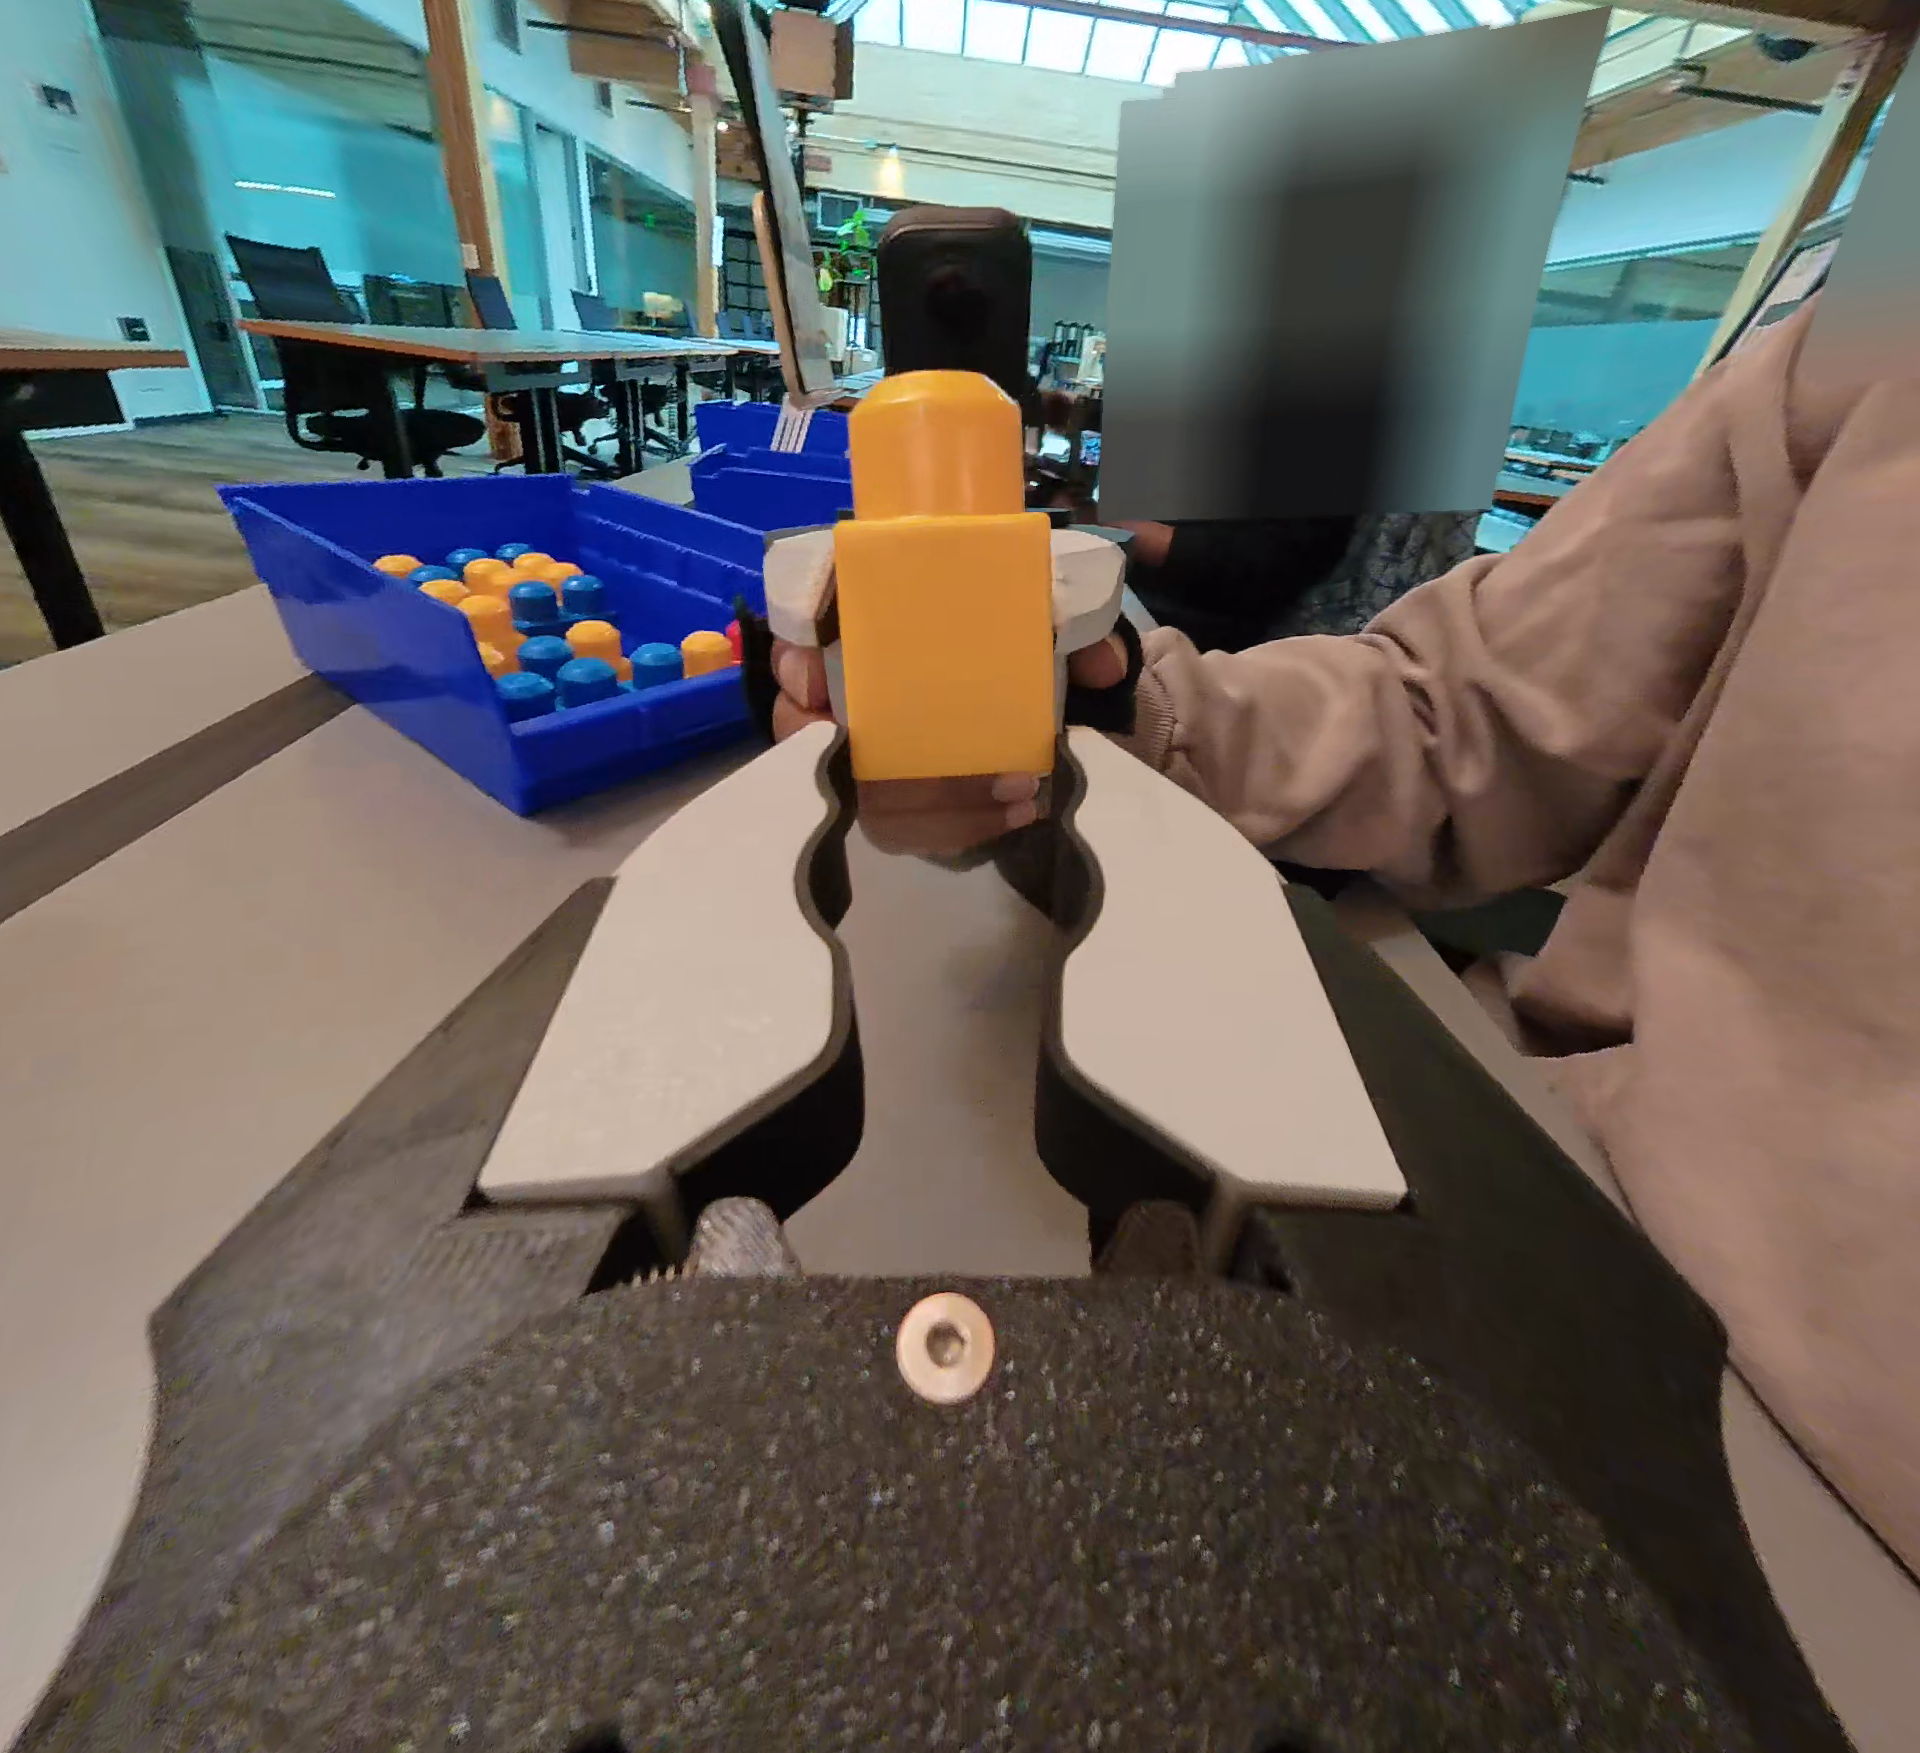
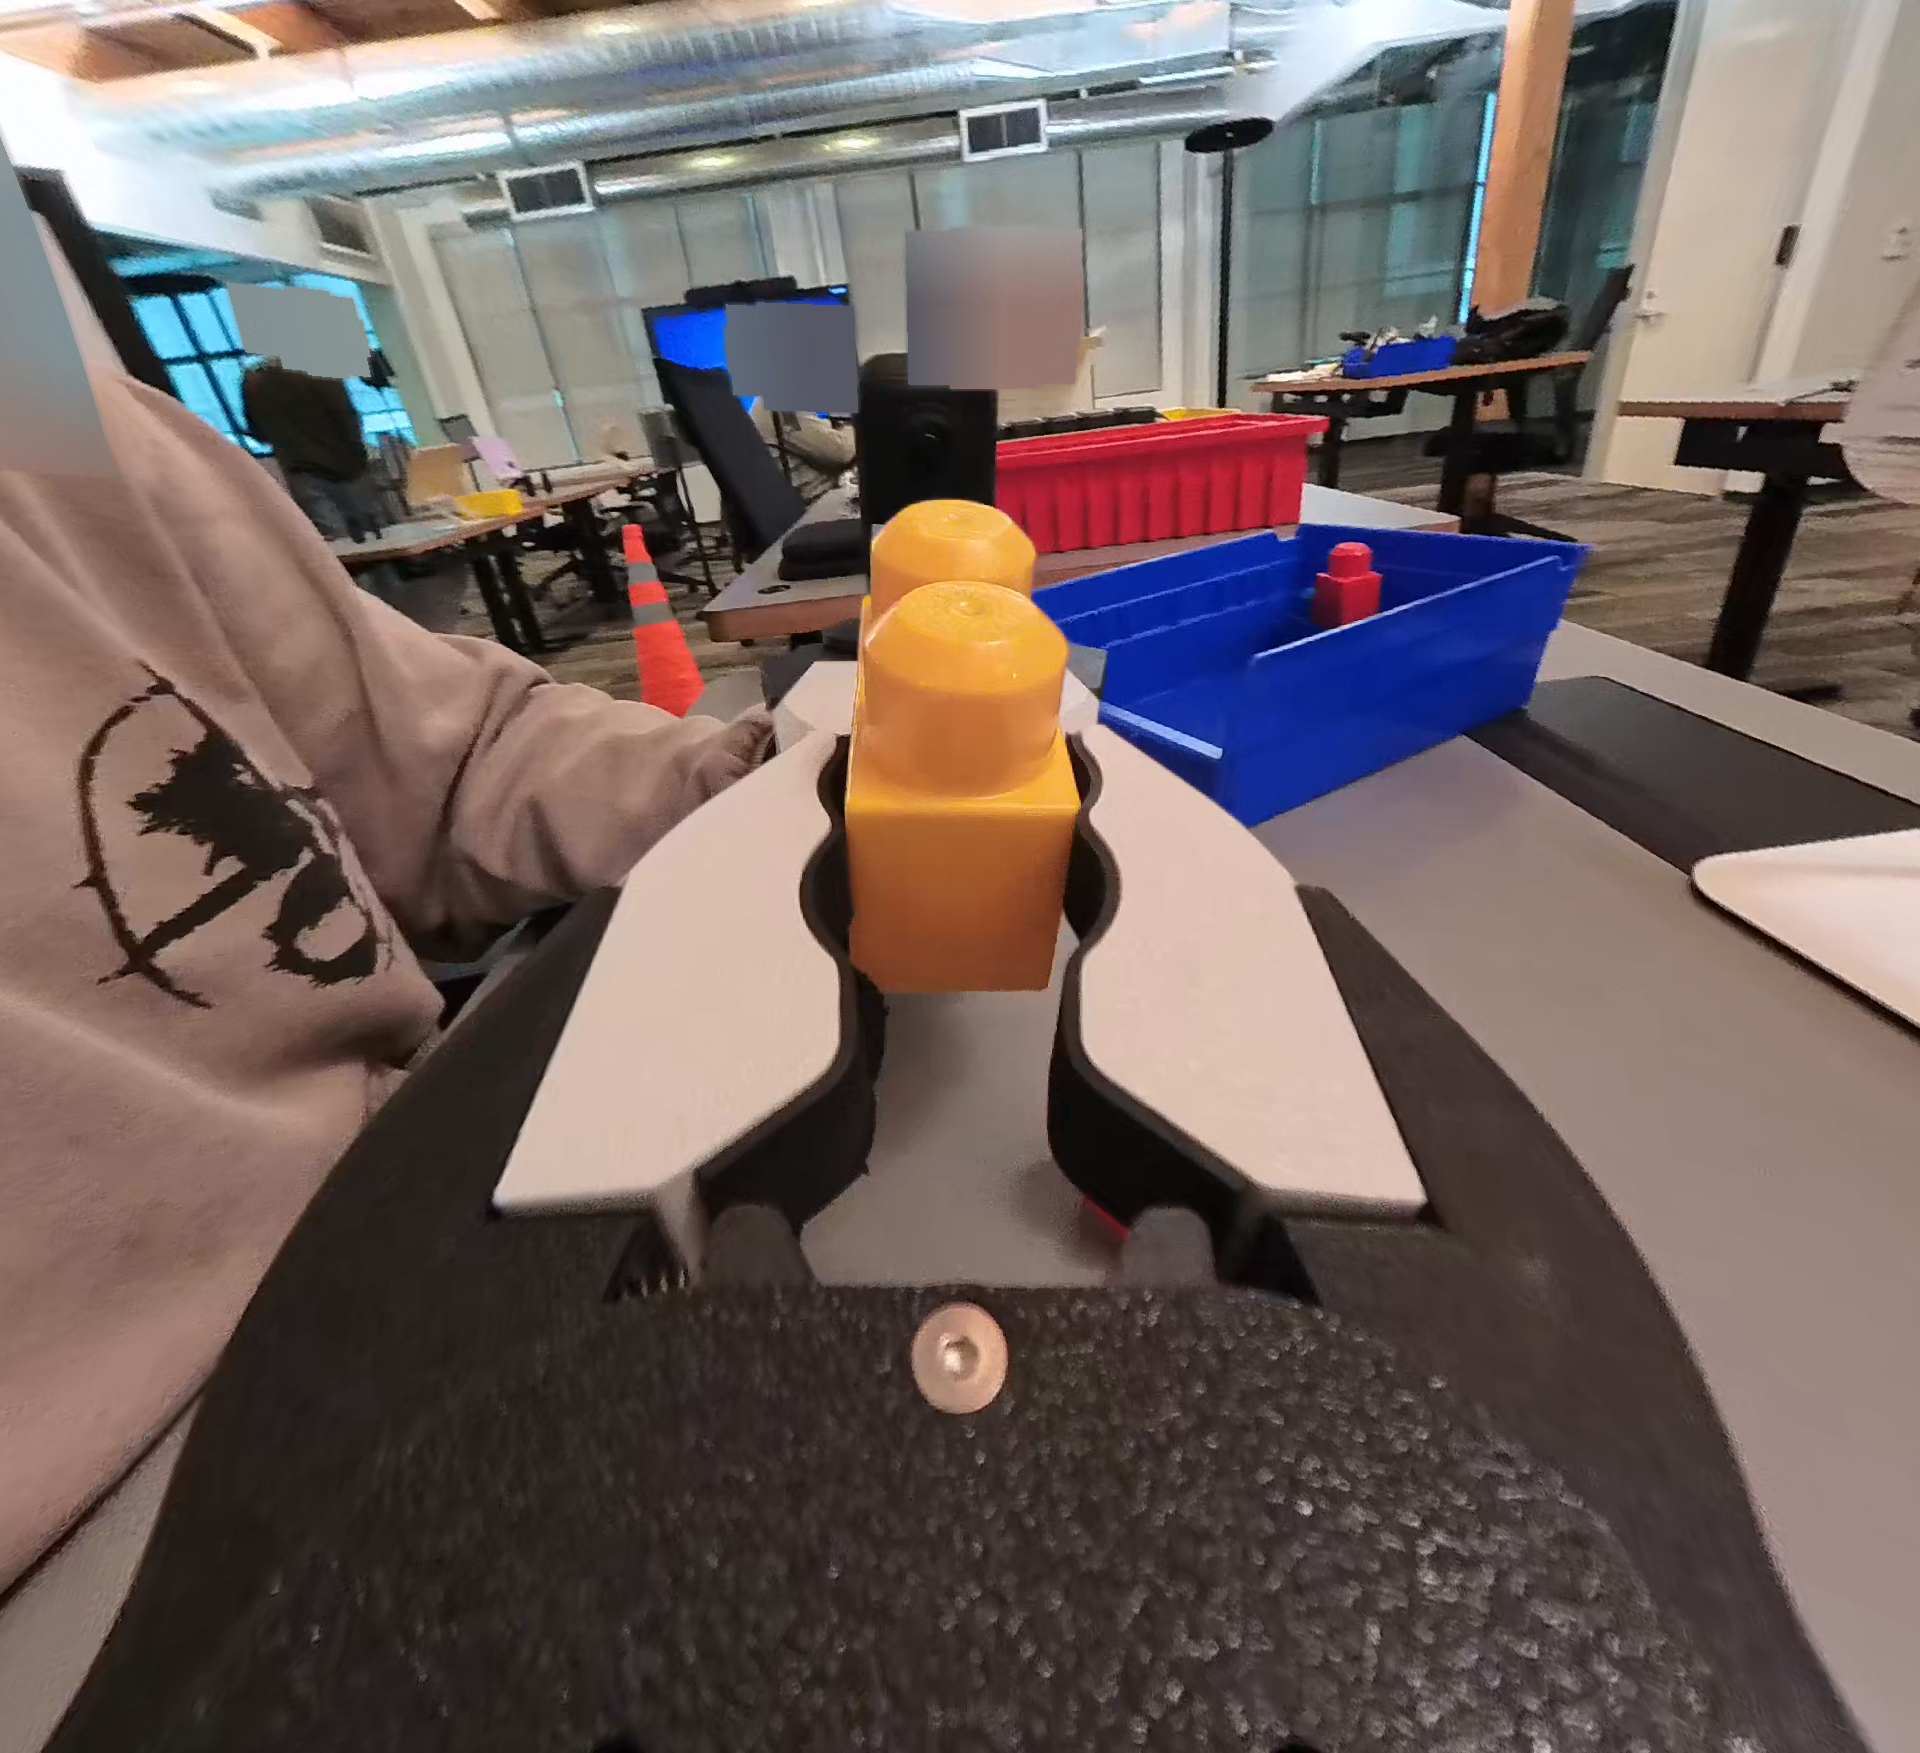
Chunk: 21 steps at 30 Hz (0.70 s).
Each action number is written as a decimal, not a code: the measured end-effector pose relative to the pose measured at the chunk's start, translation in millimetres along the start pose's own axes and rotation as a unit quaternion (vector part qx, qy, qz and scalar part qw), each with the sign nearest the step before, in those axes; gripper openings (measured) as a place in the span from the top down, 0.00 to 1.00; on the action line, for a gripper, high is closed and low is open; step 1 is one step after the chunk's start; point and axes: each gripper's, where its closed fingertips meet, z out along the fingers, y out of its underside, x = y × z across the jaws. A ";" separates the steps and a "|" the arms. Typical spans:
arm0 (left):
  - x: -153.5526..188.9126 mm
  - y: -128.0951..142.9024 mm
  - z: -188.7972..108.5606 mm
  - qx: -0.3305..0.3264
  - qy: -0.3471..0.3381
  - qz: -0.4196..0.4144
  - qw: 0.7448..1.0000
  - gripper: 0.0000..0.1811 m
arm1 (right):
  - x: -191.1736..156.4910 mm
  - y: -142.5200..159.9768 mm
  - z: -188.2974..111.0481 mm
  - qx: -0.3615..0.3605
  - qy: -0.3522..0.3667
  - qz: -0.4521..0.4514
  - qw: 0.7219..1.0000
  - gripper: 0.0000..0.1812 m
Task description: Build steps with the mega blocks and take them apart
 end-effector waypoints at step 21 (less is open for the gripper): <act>-13.3 38.3 0.2 -0.157 -0.064 0.113 0.979 0.80 | 3.6 26.1 -16.1 -0.253 0.003 -0.125 0.960 0.80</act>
